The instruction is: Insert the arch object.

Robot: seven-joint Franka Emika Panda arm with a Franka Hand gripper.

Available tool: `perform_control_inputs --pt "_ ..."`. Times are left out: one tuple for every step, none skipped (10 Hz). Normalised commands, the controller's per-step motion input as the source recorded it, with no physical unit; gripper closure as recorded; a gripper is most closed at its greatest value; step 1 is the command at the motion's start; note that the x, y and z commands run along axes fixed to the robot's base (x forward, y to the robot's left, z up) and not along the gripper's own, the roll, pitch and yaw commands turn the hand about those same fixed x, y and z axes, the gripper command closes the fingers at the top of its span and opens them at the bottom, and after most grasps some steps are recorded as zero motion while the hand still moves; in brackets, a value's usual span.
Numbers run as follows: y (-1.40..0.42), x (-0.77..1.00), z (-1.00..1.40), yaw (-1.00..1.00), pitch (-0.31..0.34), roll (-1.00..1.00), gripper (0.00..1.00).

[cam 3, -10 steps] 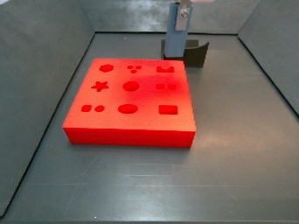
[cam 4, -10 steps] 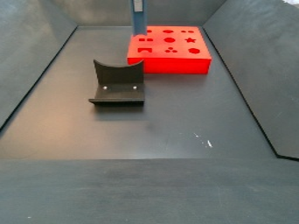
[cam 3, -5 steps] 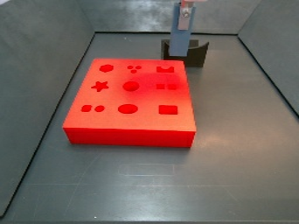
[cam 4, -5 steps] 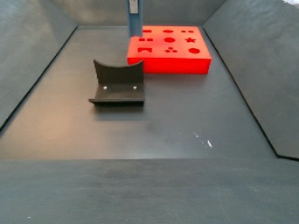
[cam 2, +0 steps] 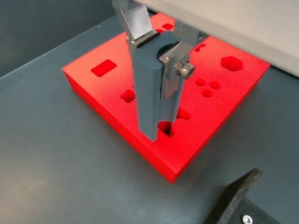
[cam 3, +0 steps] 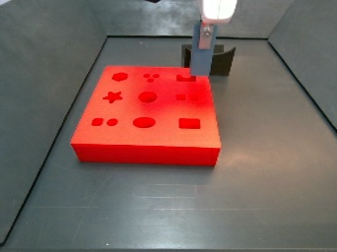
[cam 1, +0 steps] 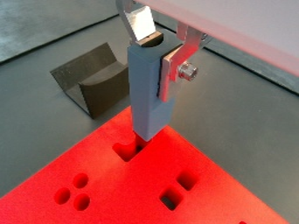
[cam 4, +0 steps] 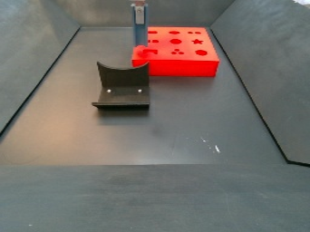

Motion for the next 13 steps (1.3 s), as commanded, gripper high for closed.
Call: perform_control_inputs --pt "0.00 -0.07 0.00 -0.13 -0.001 0.02 1.00" --pt "0.00 -0.12 0.00 -0.18 0.000 0.04 1.00" --pt "0.00 -0.06 -0.01 -0.31 0.003 0.06 1.00" --pt "0.02 -0.14 -0.06 -0.40 0.020 0.05 1.00" --pt "0.05 -0.28 -0.04 -0.37 0.007 0.01 1.00" --pt "0.08 -0.32 -0.03 -0.29 0.000 0.00 1.00" --pt "0.11 -0.30 -0.03 -0.20 0.000 0.00 1.00" --pt "0.11 -0.29 -0.02 -0.09 -0.020 -0.03 1.00" --pt "0.02 0.00 0.00 0.08 -0.004 -0.03 1.00" --pt "0.04 0.10 -0.05 0.23 -0.006 0.00 1.00" --pt "0.04 0.12 -0.03 0.29 -0.004 -0.01 1.00" --pt "0.03 0.12 -0.02 0.34 -0.019 -0.02 1.00" --pt "0.00 0.06 -0.04 0.26 -0.036 -0.03 1.00"
